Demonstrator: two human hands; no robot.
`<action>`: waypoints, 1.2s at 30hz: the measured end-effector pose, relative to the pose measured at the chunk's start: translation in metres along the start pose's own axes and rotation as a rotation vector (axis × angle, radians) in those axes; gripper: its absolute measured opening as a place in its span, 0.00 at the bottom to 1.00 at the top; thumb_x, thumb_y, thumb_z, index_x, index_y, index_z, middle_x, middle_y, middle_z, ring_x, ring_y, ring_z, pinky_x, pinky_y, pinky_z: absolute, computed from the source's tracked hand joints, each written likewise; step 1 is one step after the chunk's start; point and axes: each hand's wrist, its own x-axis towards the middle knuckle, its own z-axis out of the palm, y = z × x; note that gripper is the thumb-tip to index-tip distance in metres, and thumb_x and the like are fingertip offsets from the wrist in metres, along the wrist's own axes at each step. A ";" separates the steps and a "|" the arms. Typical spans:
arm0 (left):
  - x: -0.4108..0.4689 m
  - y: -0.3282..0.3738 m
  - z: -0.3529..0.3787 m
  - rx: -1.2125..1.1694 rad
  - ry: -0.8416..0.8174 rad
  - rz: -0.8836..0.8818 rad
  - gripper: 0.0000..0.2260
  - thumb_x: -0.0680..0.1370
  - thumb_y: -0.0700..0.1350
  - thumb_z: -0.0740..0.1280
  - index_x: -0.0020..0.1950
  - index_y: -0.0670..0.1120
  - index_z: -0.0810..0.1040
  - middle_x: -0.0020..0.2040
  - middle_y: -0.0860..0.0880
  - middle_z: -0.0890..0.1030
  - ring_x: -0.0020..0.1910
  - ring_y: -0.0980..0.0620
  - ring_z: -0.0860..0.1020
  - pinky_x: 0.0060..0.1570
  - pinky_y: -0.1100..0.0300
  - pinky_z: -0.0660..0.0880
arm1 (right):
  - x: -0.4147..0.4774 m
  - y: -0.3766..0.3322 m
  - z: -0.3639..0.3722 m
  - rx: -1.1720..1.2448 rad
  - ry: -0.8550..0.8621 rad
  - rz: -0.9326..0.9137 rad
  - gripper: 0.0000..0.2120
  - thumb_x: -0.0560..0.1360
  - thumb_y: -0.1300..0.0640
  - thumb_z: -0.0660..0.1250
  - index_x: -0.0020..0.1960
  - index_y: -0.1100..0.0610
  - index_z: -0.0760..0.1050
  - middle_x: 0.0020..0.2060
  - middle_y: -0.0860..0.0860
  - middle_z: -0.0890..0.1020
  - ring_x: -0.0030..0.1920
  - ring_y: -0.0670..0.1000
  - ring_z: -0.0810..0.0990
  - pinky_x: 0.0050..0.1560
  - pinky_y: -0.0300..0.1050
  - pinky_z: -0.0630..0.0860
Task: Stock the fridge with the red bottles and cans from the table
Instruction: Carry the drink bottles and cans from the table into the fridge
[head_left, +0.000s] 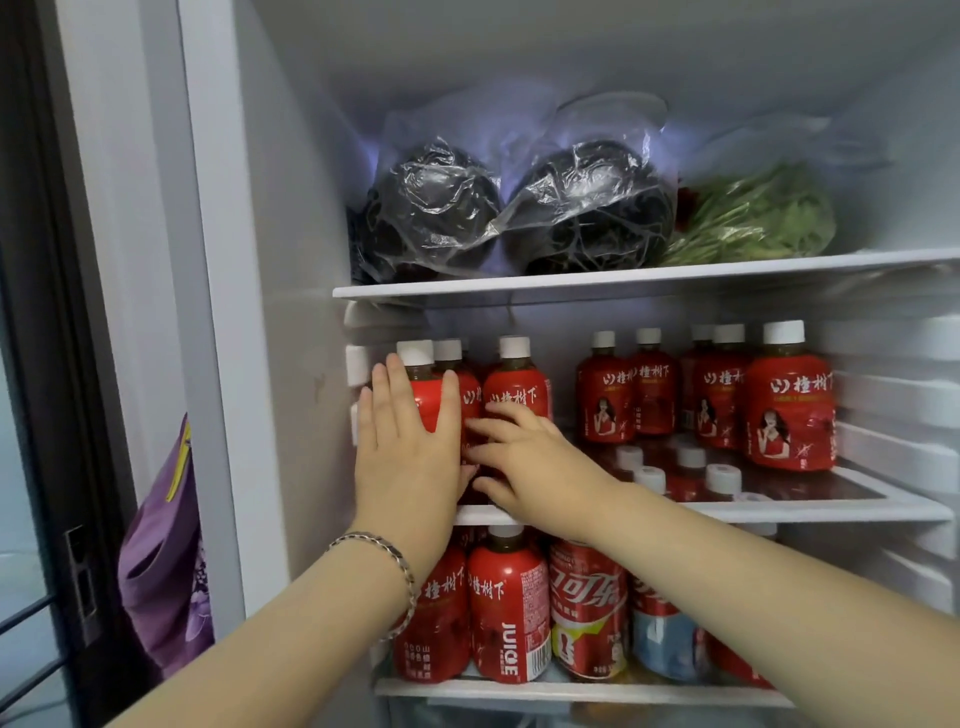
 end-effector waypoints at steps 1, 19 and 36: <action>0.000 0.001 0.001 -0.015 0.019 0.006 0.41 0.55 0.48 0.82 0.65 0.39 0.74 0.63 0.25 0.69 0.61 0.28 0.71 0.56 0.37 0.70 | -0.003 0.000 0.001 -0.029 0.059 -0.040 0.16 0.75 0.58 0.63 0.62 0.56 0.77 0.69 0.54 0.71 0.72 0.56 0.63 0.69 0.55 0.63; 0.008 0.032 0.004 0.047 0.154 -0.010 0.27 0.61 0.41 0.74 0.58 0.36 0.74 0.70 0.33 0.64 0.70 0.30 0.61 0.69 0.36 0.52 | 0.001 0.053 -0.006 0.600 -0.033 0.527 0.41 0.65 0.62 0.77 0.73 0.56 0.62 0.60 0.55 0.79 0.55 0.54 0.80 0.60 0.47 0.75; 0.006 0.034 0.010 -0.072 0.100 0.101 0.21 0.69 0.49 0.57 0.55 0.44 0.81 0.63 0.42 0.77 0.64 0.43 0.73 0.70 0.45 0.48 | 0.027 0.157 -0.002 0.161 0.029 0.926 0.42 0.67 0.34 0.68 0.74 0.50 0.57 0.75 0.59 0.47 0.75 0.62 0.47 0.72 0.57 0.55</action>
